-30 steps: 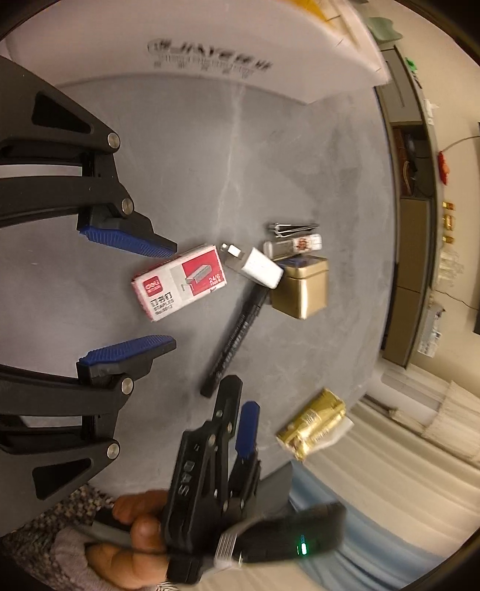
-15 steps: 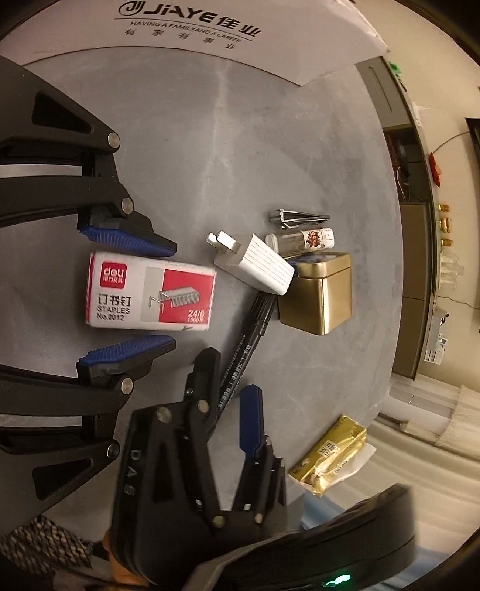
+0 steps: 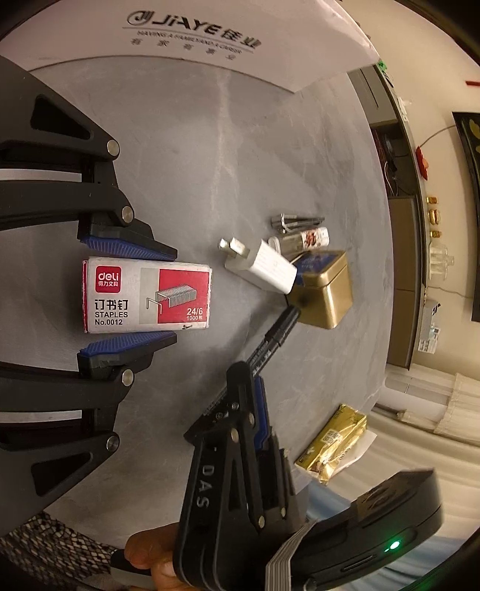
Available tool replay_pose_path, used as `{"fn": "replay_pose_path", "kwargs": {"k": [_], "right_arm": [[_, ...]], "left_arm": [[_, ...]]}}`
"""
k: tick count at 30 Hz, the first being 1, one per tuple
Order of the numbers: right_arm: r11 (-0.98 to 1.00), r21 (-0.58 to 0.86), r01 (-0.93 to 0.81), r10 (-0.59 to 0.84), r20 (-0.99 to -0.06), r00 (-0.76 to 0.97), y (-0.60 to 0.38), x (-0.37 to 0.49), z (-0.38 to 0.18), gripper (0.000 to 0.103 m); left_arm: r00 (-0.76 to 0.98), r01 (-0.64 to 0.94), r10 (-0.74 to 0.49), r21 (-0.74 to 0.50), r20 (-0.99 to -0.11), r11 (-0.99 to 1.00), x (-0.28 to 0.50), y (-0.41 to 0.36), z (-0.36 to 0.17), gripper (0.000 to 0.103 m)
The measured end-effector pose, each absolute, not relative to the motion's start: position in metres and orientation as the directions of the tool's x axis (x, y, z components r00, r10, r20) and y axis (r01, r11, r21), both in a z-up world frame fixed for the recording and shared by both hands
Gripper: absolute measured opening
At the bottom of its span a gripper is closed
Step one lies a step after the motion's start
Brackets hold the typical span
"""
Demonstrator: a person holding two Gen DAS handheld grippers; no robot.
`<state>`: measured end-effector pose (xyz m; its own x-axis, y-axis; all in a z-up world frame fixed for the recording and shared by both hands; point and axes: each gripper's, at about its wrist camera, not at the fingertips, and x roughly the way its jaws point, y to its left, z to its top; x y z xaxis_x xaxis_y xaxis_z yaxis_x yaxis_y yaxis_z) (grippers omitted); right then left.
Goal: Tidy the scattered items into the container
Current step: 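Grasp the red-and-white staples box with the left tool while the right tool grasps the black marker, then carry the staples box and marker with both tools over the white box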
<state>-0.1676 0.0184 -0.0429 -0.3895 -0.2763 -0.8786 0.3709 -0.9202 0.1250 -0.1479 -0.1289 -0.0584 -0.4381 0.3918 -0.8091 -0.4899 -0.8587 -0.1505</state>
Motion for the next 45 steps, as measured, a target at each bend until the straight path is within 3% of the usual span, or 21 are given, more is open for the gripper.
{"fn": "replay_pose_path", "kwargs": {"k": [45], "right_arm": [[-0.884,0.206,0.421,-0.395,-0.809,-0.435,-0.022,-0.101,-0.007,0.014]], "left_arm": [[-0.525,-0.434,0.403,-0.171,-0.75,-0.884,-0.115,-0.2,0.018,0.039]]}}
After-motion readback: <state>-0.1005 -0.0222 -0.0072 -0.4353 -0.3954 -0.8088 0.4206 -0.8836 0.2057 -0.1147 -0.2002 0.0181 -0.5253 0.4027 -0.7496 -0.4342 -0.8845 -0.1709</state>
